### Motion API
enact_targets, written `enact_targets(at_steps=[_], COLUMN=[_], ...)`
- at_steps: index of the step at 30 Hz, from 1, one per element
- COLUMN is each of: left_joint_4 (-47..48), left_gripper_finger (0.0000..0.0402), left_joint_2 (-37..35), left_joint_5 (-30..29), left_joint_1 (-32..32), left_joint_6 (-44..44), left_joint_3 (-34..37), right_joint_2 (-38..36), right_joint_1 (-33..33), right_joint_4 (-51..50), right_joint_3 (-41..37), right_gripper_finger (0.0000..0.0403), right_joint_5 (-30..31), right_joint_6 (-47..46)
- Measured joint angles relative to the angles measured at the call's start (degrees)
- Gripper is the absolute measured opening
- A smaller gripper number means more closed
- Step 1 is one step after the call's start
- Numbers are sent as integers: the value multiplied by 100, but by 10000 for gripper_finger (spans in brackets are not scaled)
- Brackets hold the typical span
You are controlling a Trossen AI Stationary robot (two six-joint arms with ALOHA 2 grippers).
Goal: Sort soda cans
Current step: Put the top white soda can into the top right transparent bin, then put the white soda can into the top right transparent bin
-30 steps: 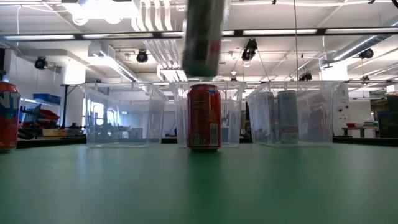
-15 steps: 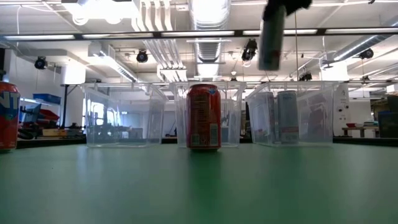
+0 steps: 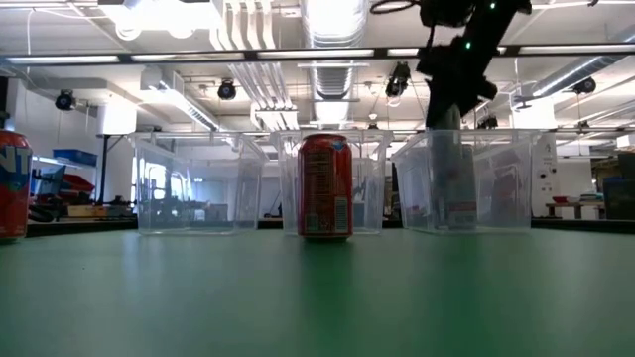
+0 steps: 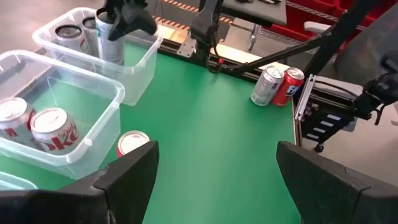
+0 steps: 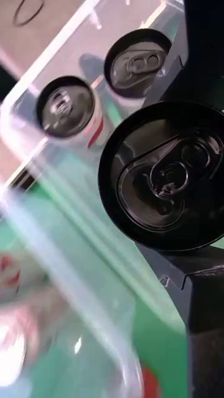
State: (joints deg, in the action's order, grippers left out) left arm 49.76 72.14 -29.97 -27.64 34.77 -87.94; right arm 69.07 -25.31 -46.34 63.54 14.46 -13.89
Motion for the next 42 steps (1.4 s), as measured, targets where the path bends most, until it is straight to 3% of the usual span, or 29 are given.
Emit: enact_targets(at_steps=[6, 14, 23, 29, 34, 39, 42], left_joint_4=[240, 632, 1722, 2692, 2828, 2844, 2835], left_gripper_finger=[310, 311, 312, 323, 342, 344, 337], left_joint_2=[0, 0, -7, -7, 194, 603, 872], left_joint_5=[-4, -79, 197, 888, 2046, 3378, 3649], left_joint_1=[0, 0, -306, -618, -1121, -1571, -1764], left_joint_6=[222, 561, 1354, 2035, 2290, 2626, 2847], left_joint_3=[0, 0, 0, 11, 56, 59, 35], right_joint_2=[268, 712, 618, 251, -112, -332, -320], right_joint_1=[-320, -393, -384, -233, 332, 1124, 1501], right_joint_4=[740, 856, 36, -799, -847, -776, -738], right_joint_3=[-458, -584, -32, 906, 1498, 1633, 1563], right_gripper_finger=[247, 250, 363, 372, 373, 374, 374], right_joint_5=[-427, -374, -398, -398, -331, 365, 614], right_joint_6=[18, 65, 121, 188, -192, -668, -912])
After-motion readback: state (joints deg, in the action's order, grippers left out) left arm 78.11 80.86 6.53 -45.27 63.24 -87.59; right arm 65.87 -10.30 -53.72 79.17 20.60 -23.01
